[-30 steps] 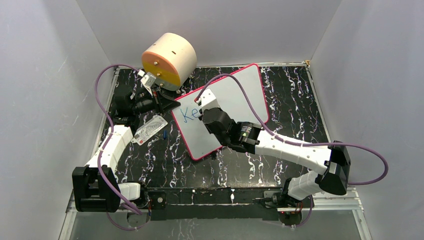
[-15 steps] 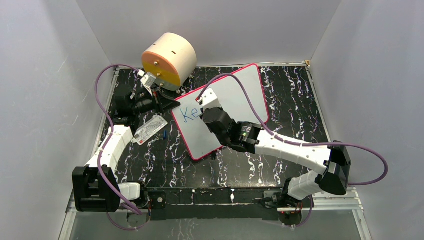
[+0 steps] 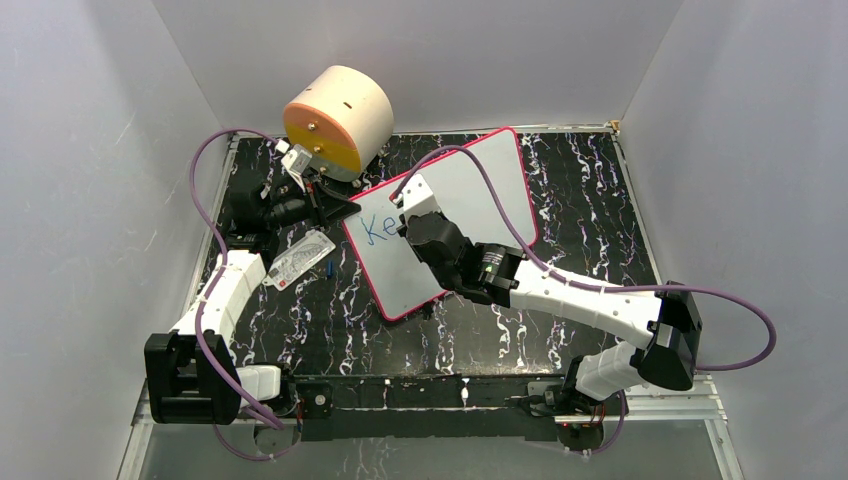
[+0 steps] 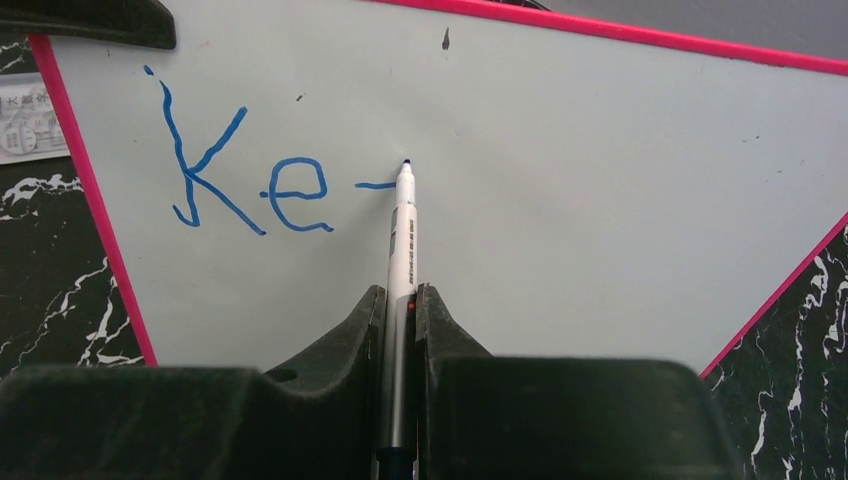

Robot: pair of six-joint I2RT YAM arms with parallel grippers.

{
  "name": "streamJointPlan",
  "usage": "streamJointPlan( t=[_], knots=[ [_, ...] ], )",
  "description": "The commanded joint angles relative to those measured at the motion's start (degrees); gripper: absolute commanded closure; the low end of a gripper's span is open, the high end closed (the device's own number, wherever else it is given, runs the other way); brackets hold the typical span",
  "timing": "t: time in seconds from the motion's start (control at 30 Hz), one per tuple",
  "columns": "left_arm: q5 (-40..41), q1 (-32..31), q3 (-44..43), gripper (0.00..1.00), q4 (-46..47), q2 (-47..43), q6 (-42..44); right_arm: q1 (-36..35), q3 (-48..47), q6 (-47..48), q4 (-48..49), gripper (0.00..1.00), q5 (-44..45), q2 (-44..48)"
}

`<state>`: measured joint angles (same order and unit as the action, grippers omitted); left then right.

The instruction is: Write a sentence on the whiteboard

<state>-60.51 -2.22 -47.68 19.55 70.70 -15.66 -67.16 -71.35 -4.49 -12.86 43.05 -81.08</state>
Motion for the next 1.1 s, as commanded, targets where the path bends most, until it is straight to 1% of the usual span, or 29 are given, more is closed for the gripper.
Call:
streamJointPlan(
  t=[0.0, 0.57, 1.07],
  knots=[
    [-3.56, -1.41, 1.45, 1.0, -1.09, -0.65, 5.11, 0.63, -0.11, 0.94, 5.22, 1.0, -1.77, 0.84],
    [-3.47, -1.39, 1.44, 1.0, -1.09, -0.56, 5.11, 0.65, -0.22, 0.4, 1.53, 1.0, -7.36, 0.95],
    [-3.39, -1.39, 1.45, 1.0, -1.09, -0.47, 5.14, 0.67, 0.2, -1.22, -3.45, 1.0, -8.33, 1.49]
  ],
)
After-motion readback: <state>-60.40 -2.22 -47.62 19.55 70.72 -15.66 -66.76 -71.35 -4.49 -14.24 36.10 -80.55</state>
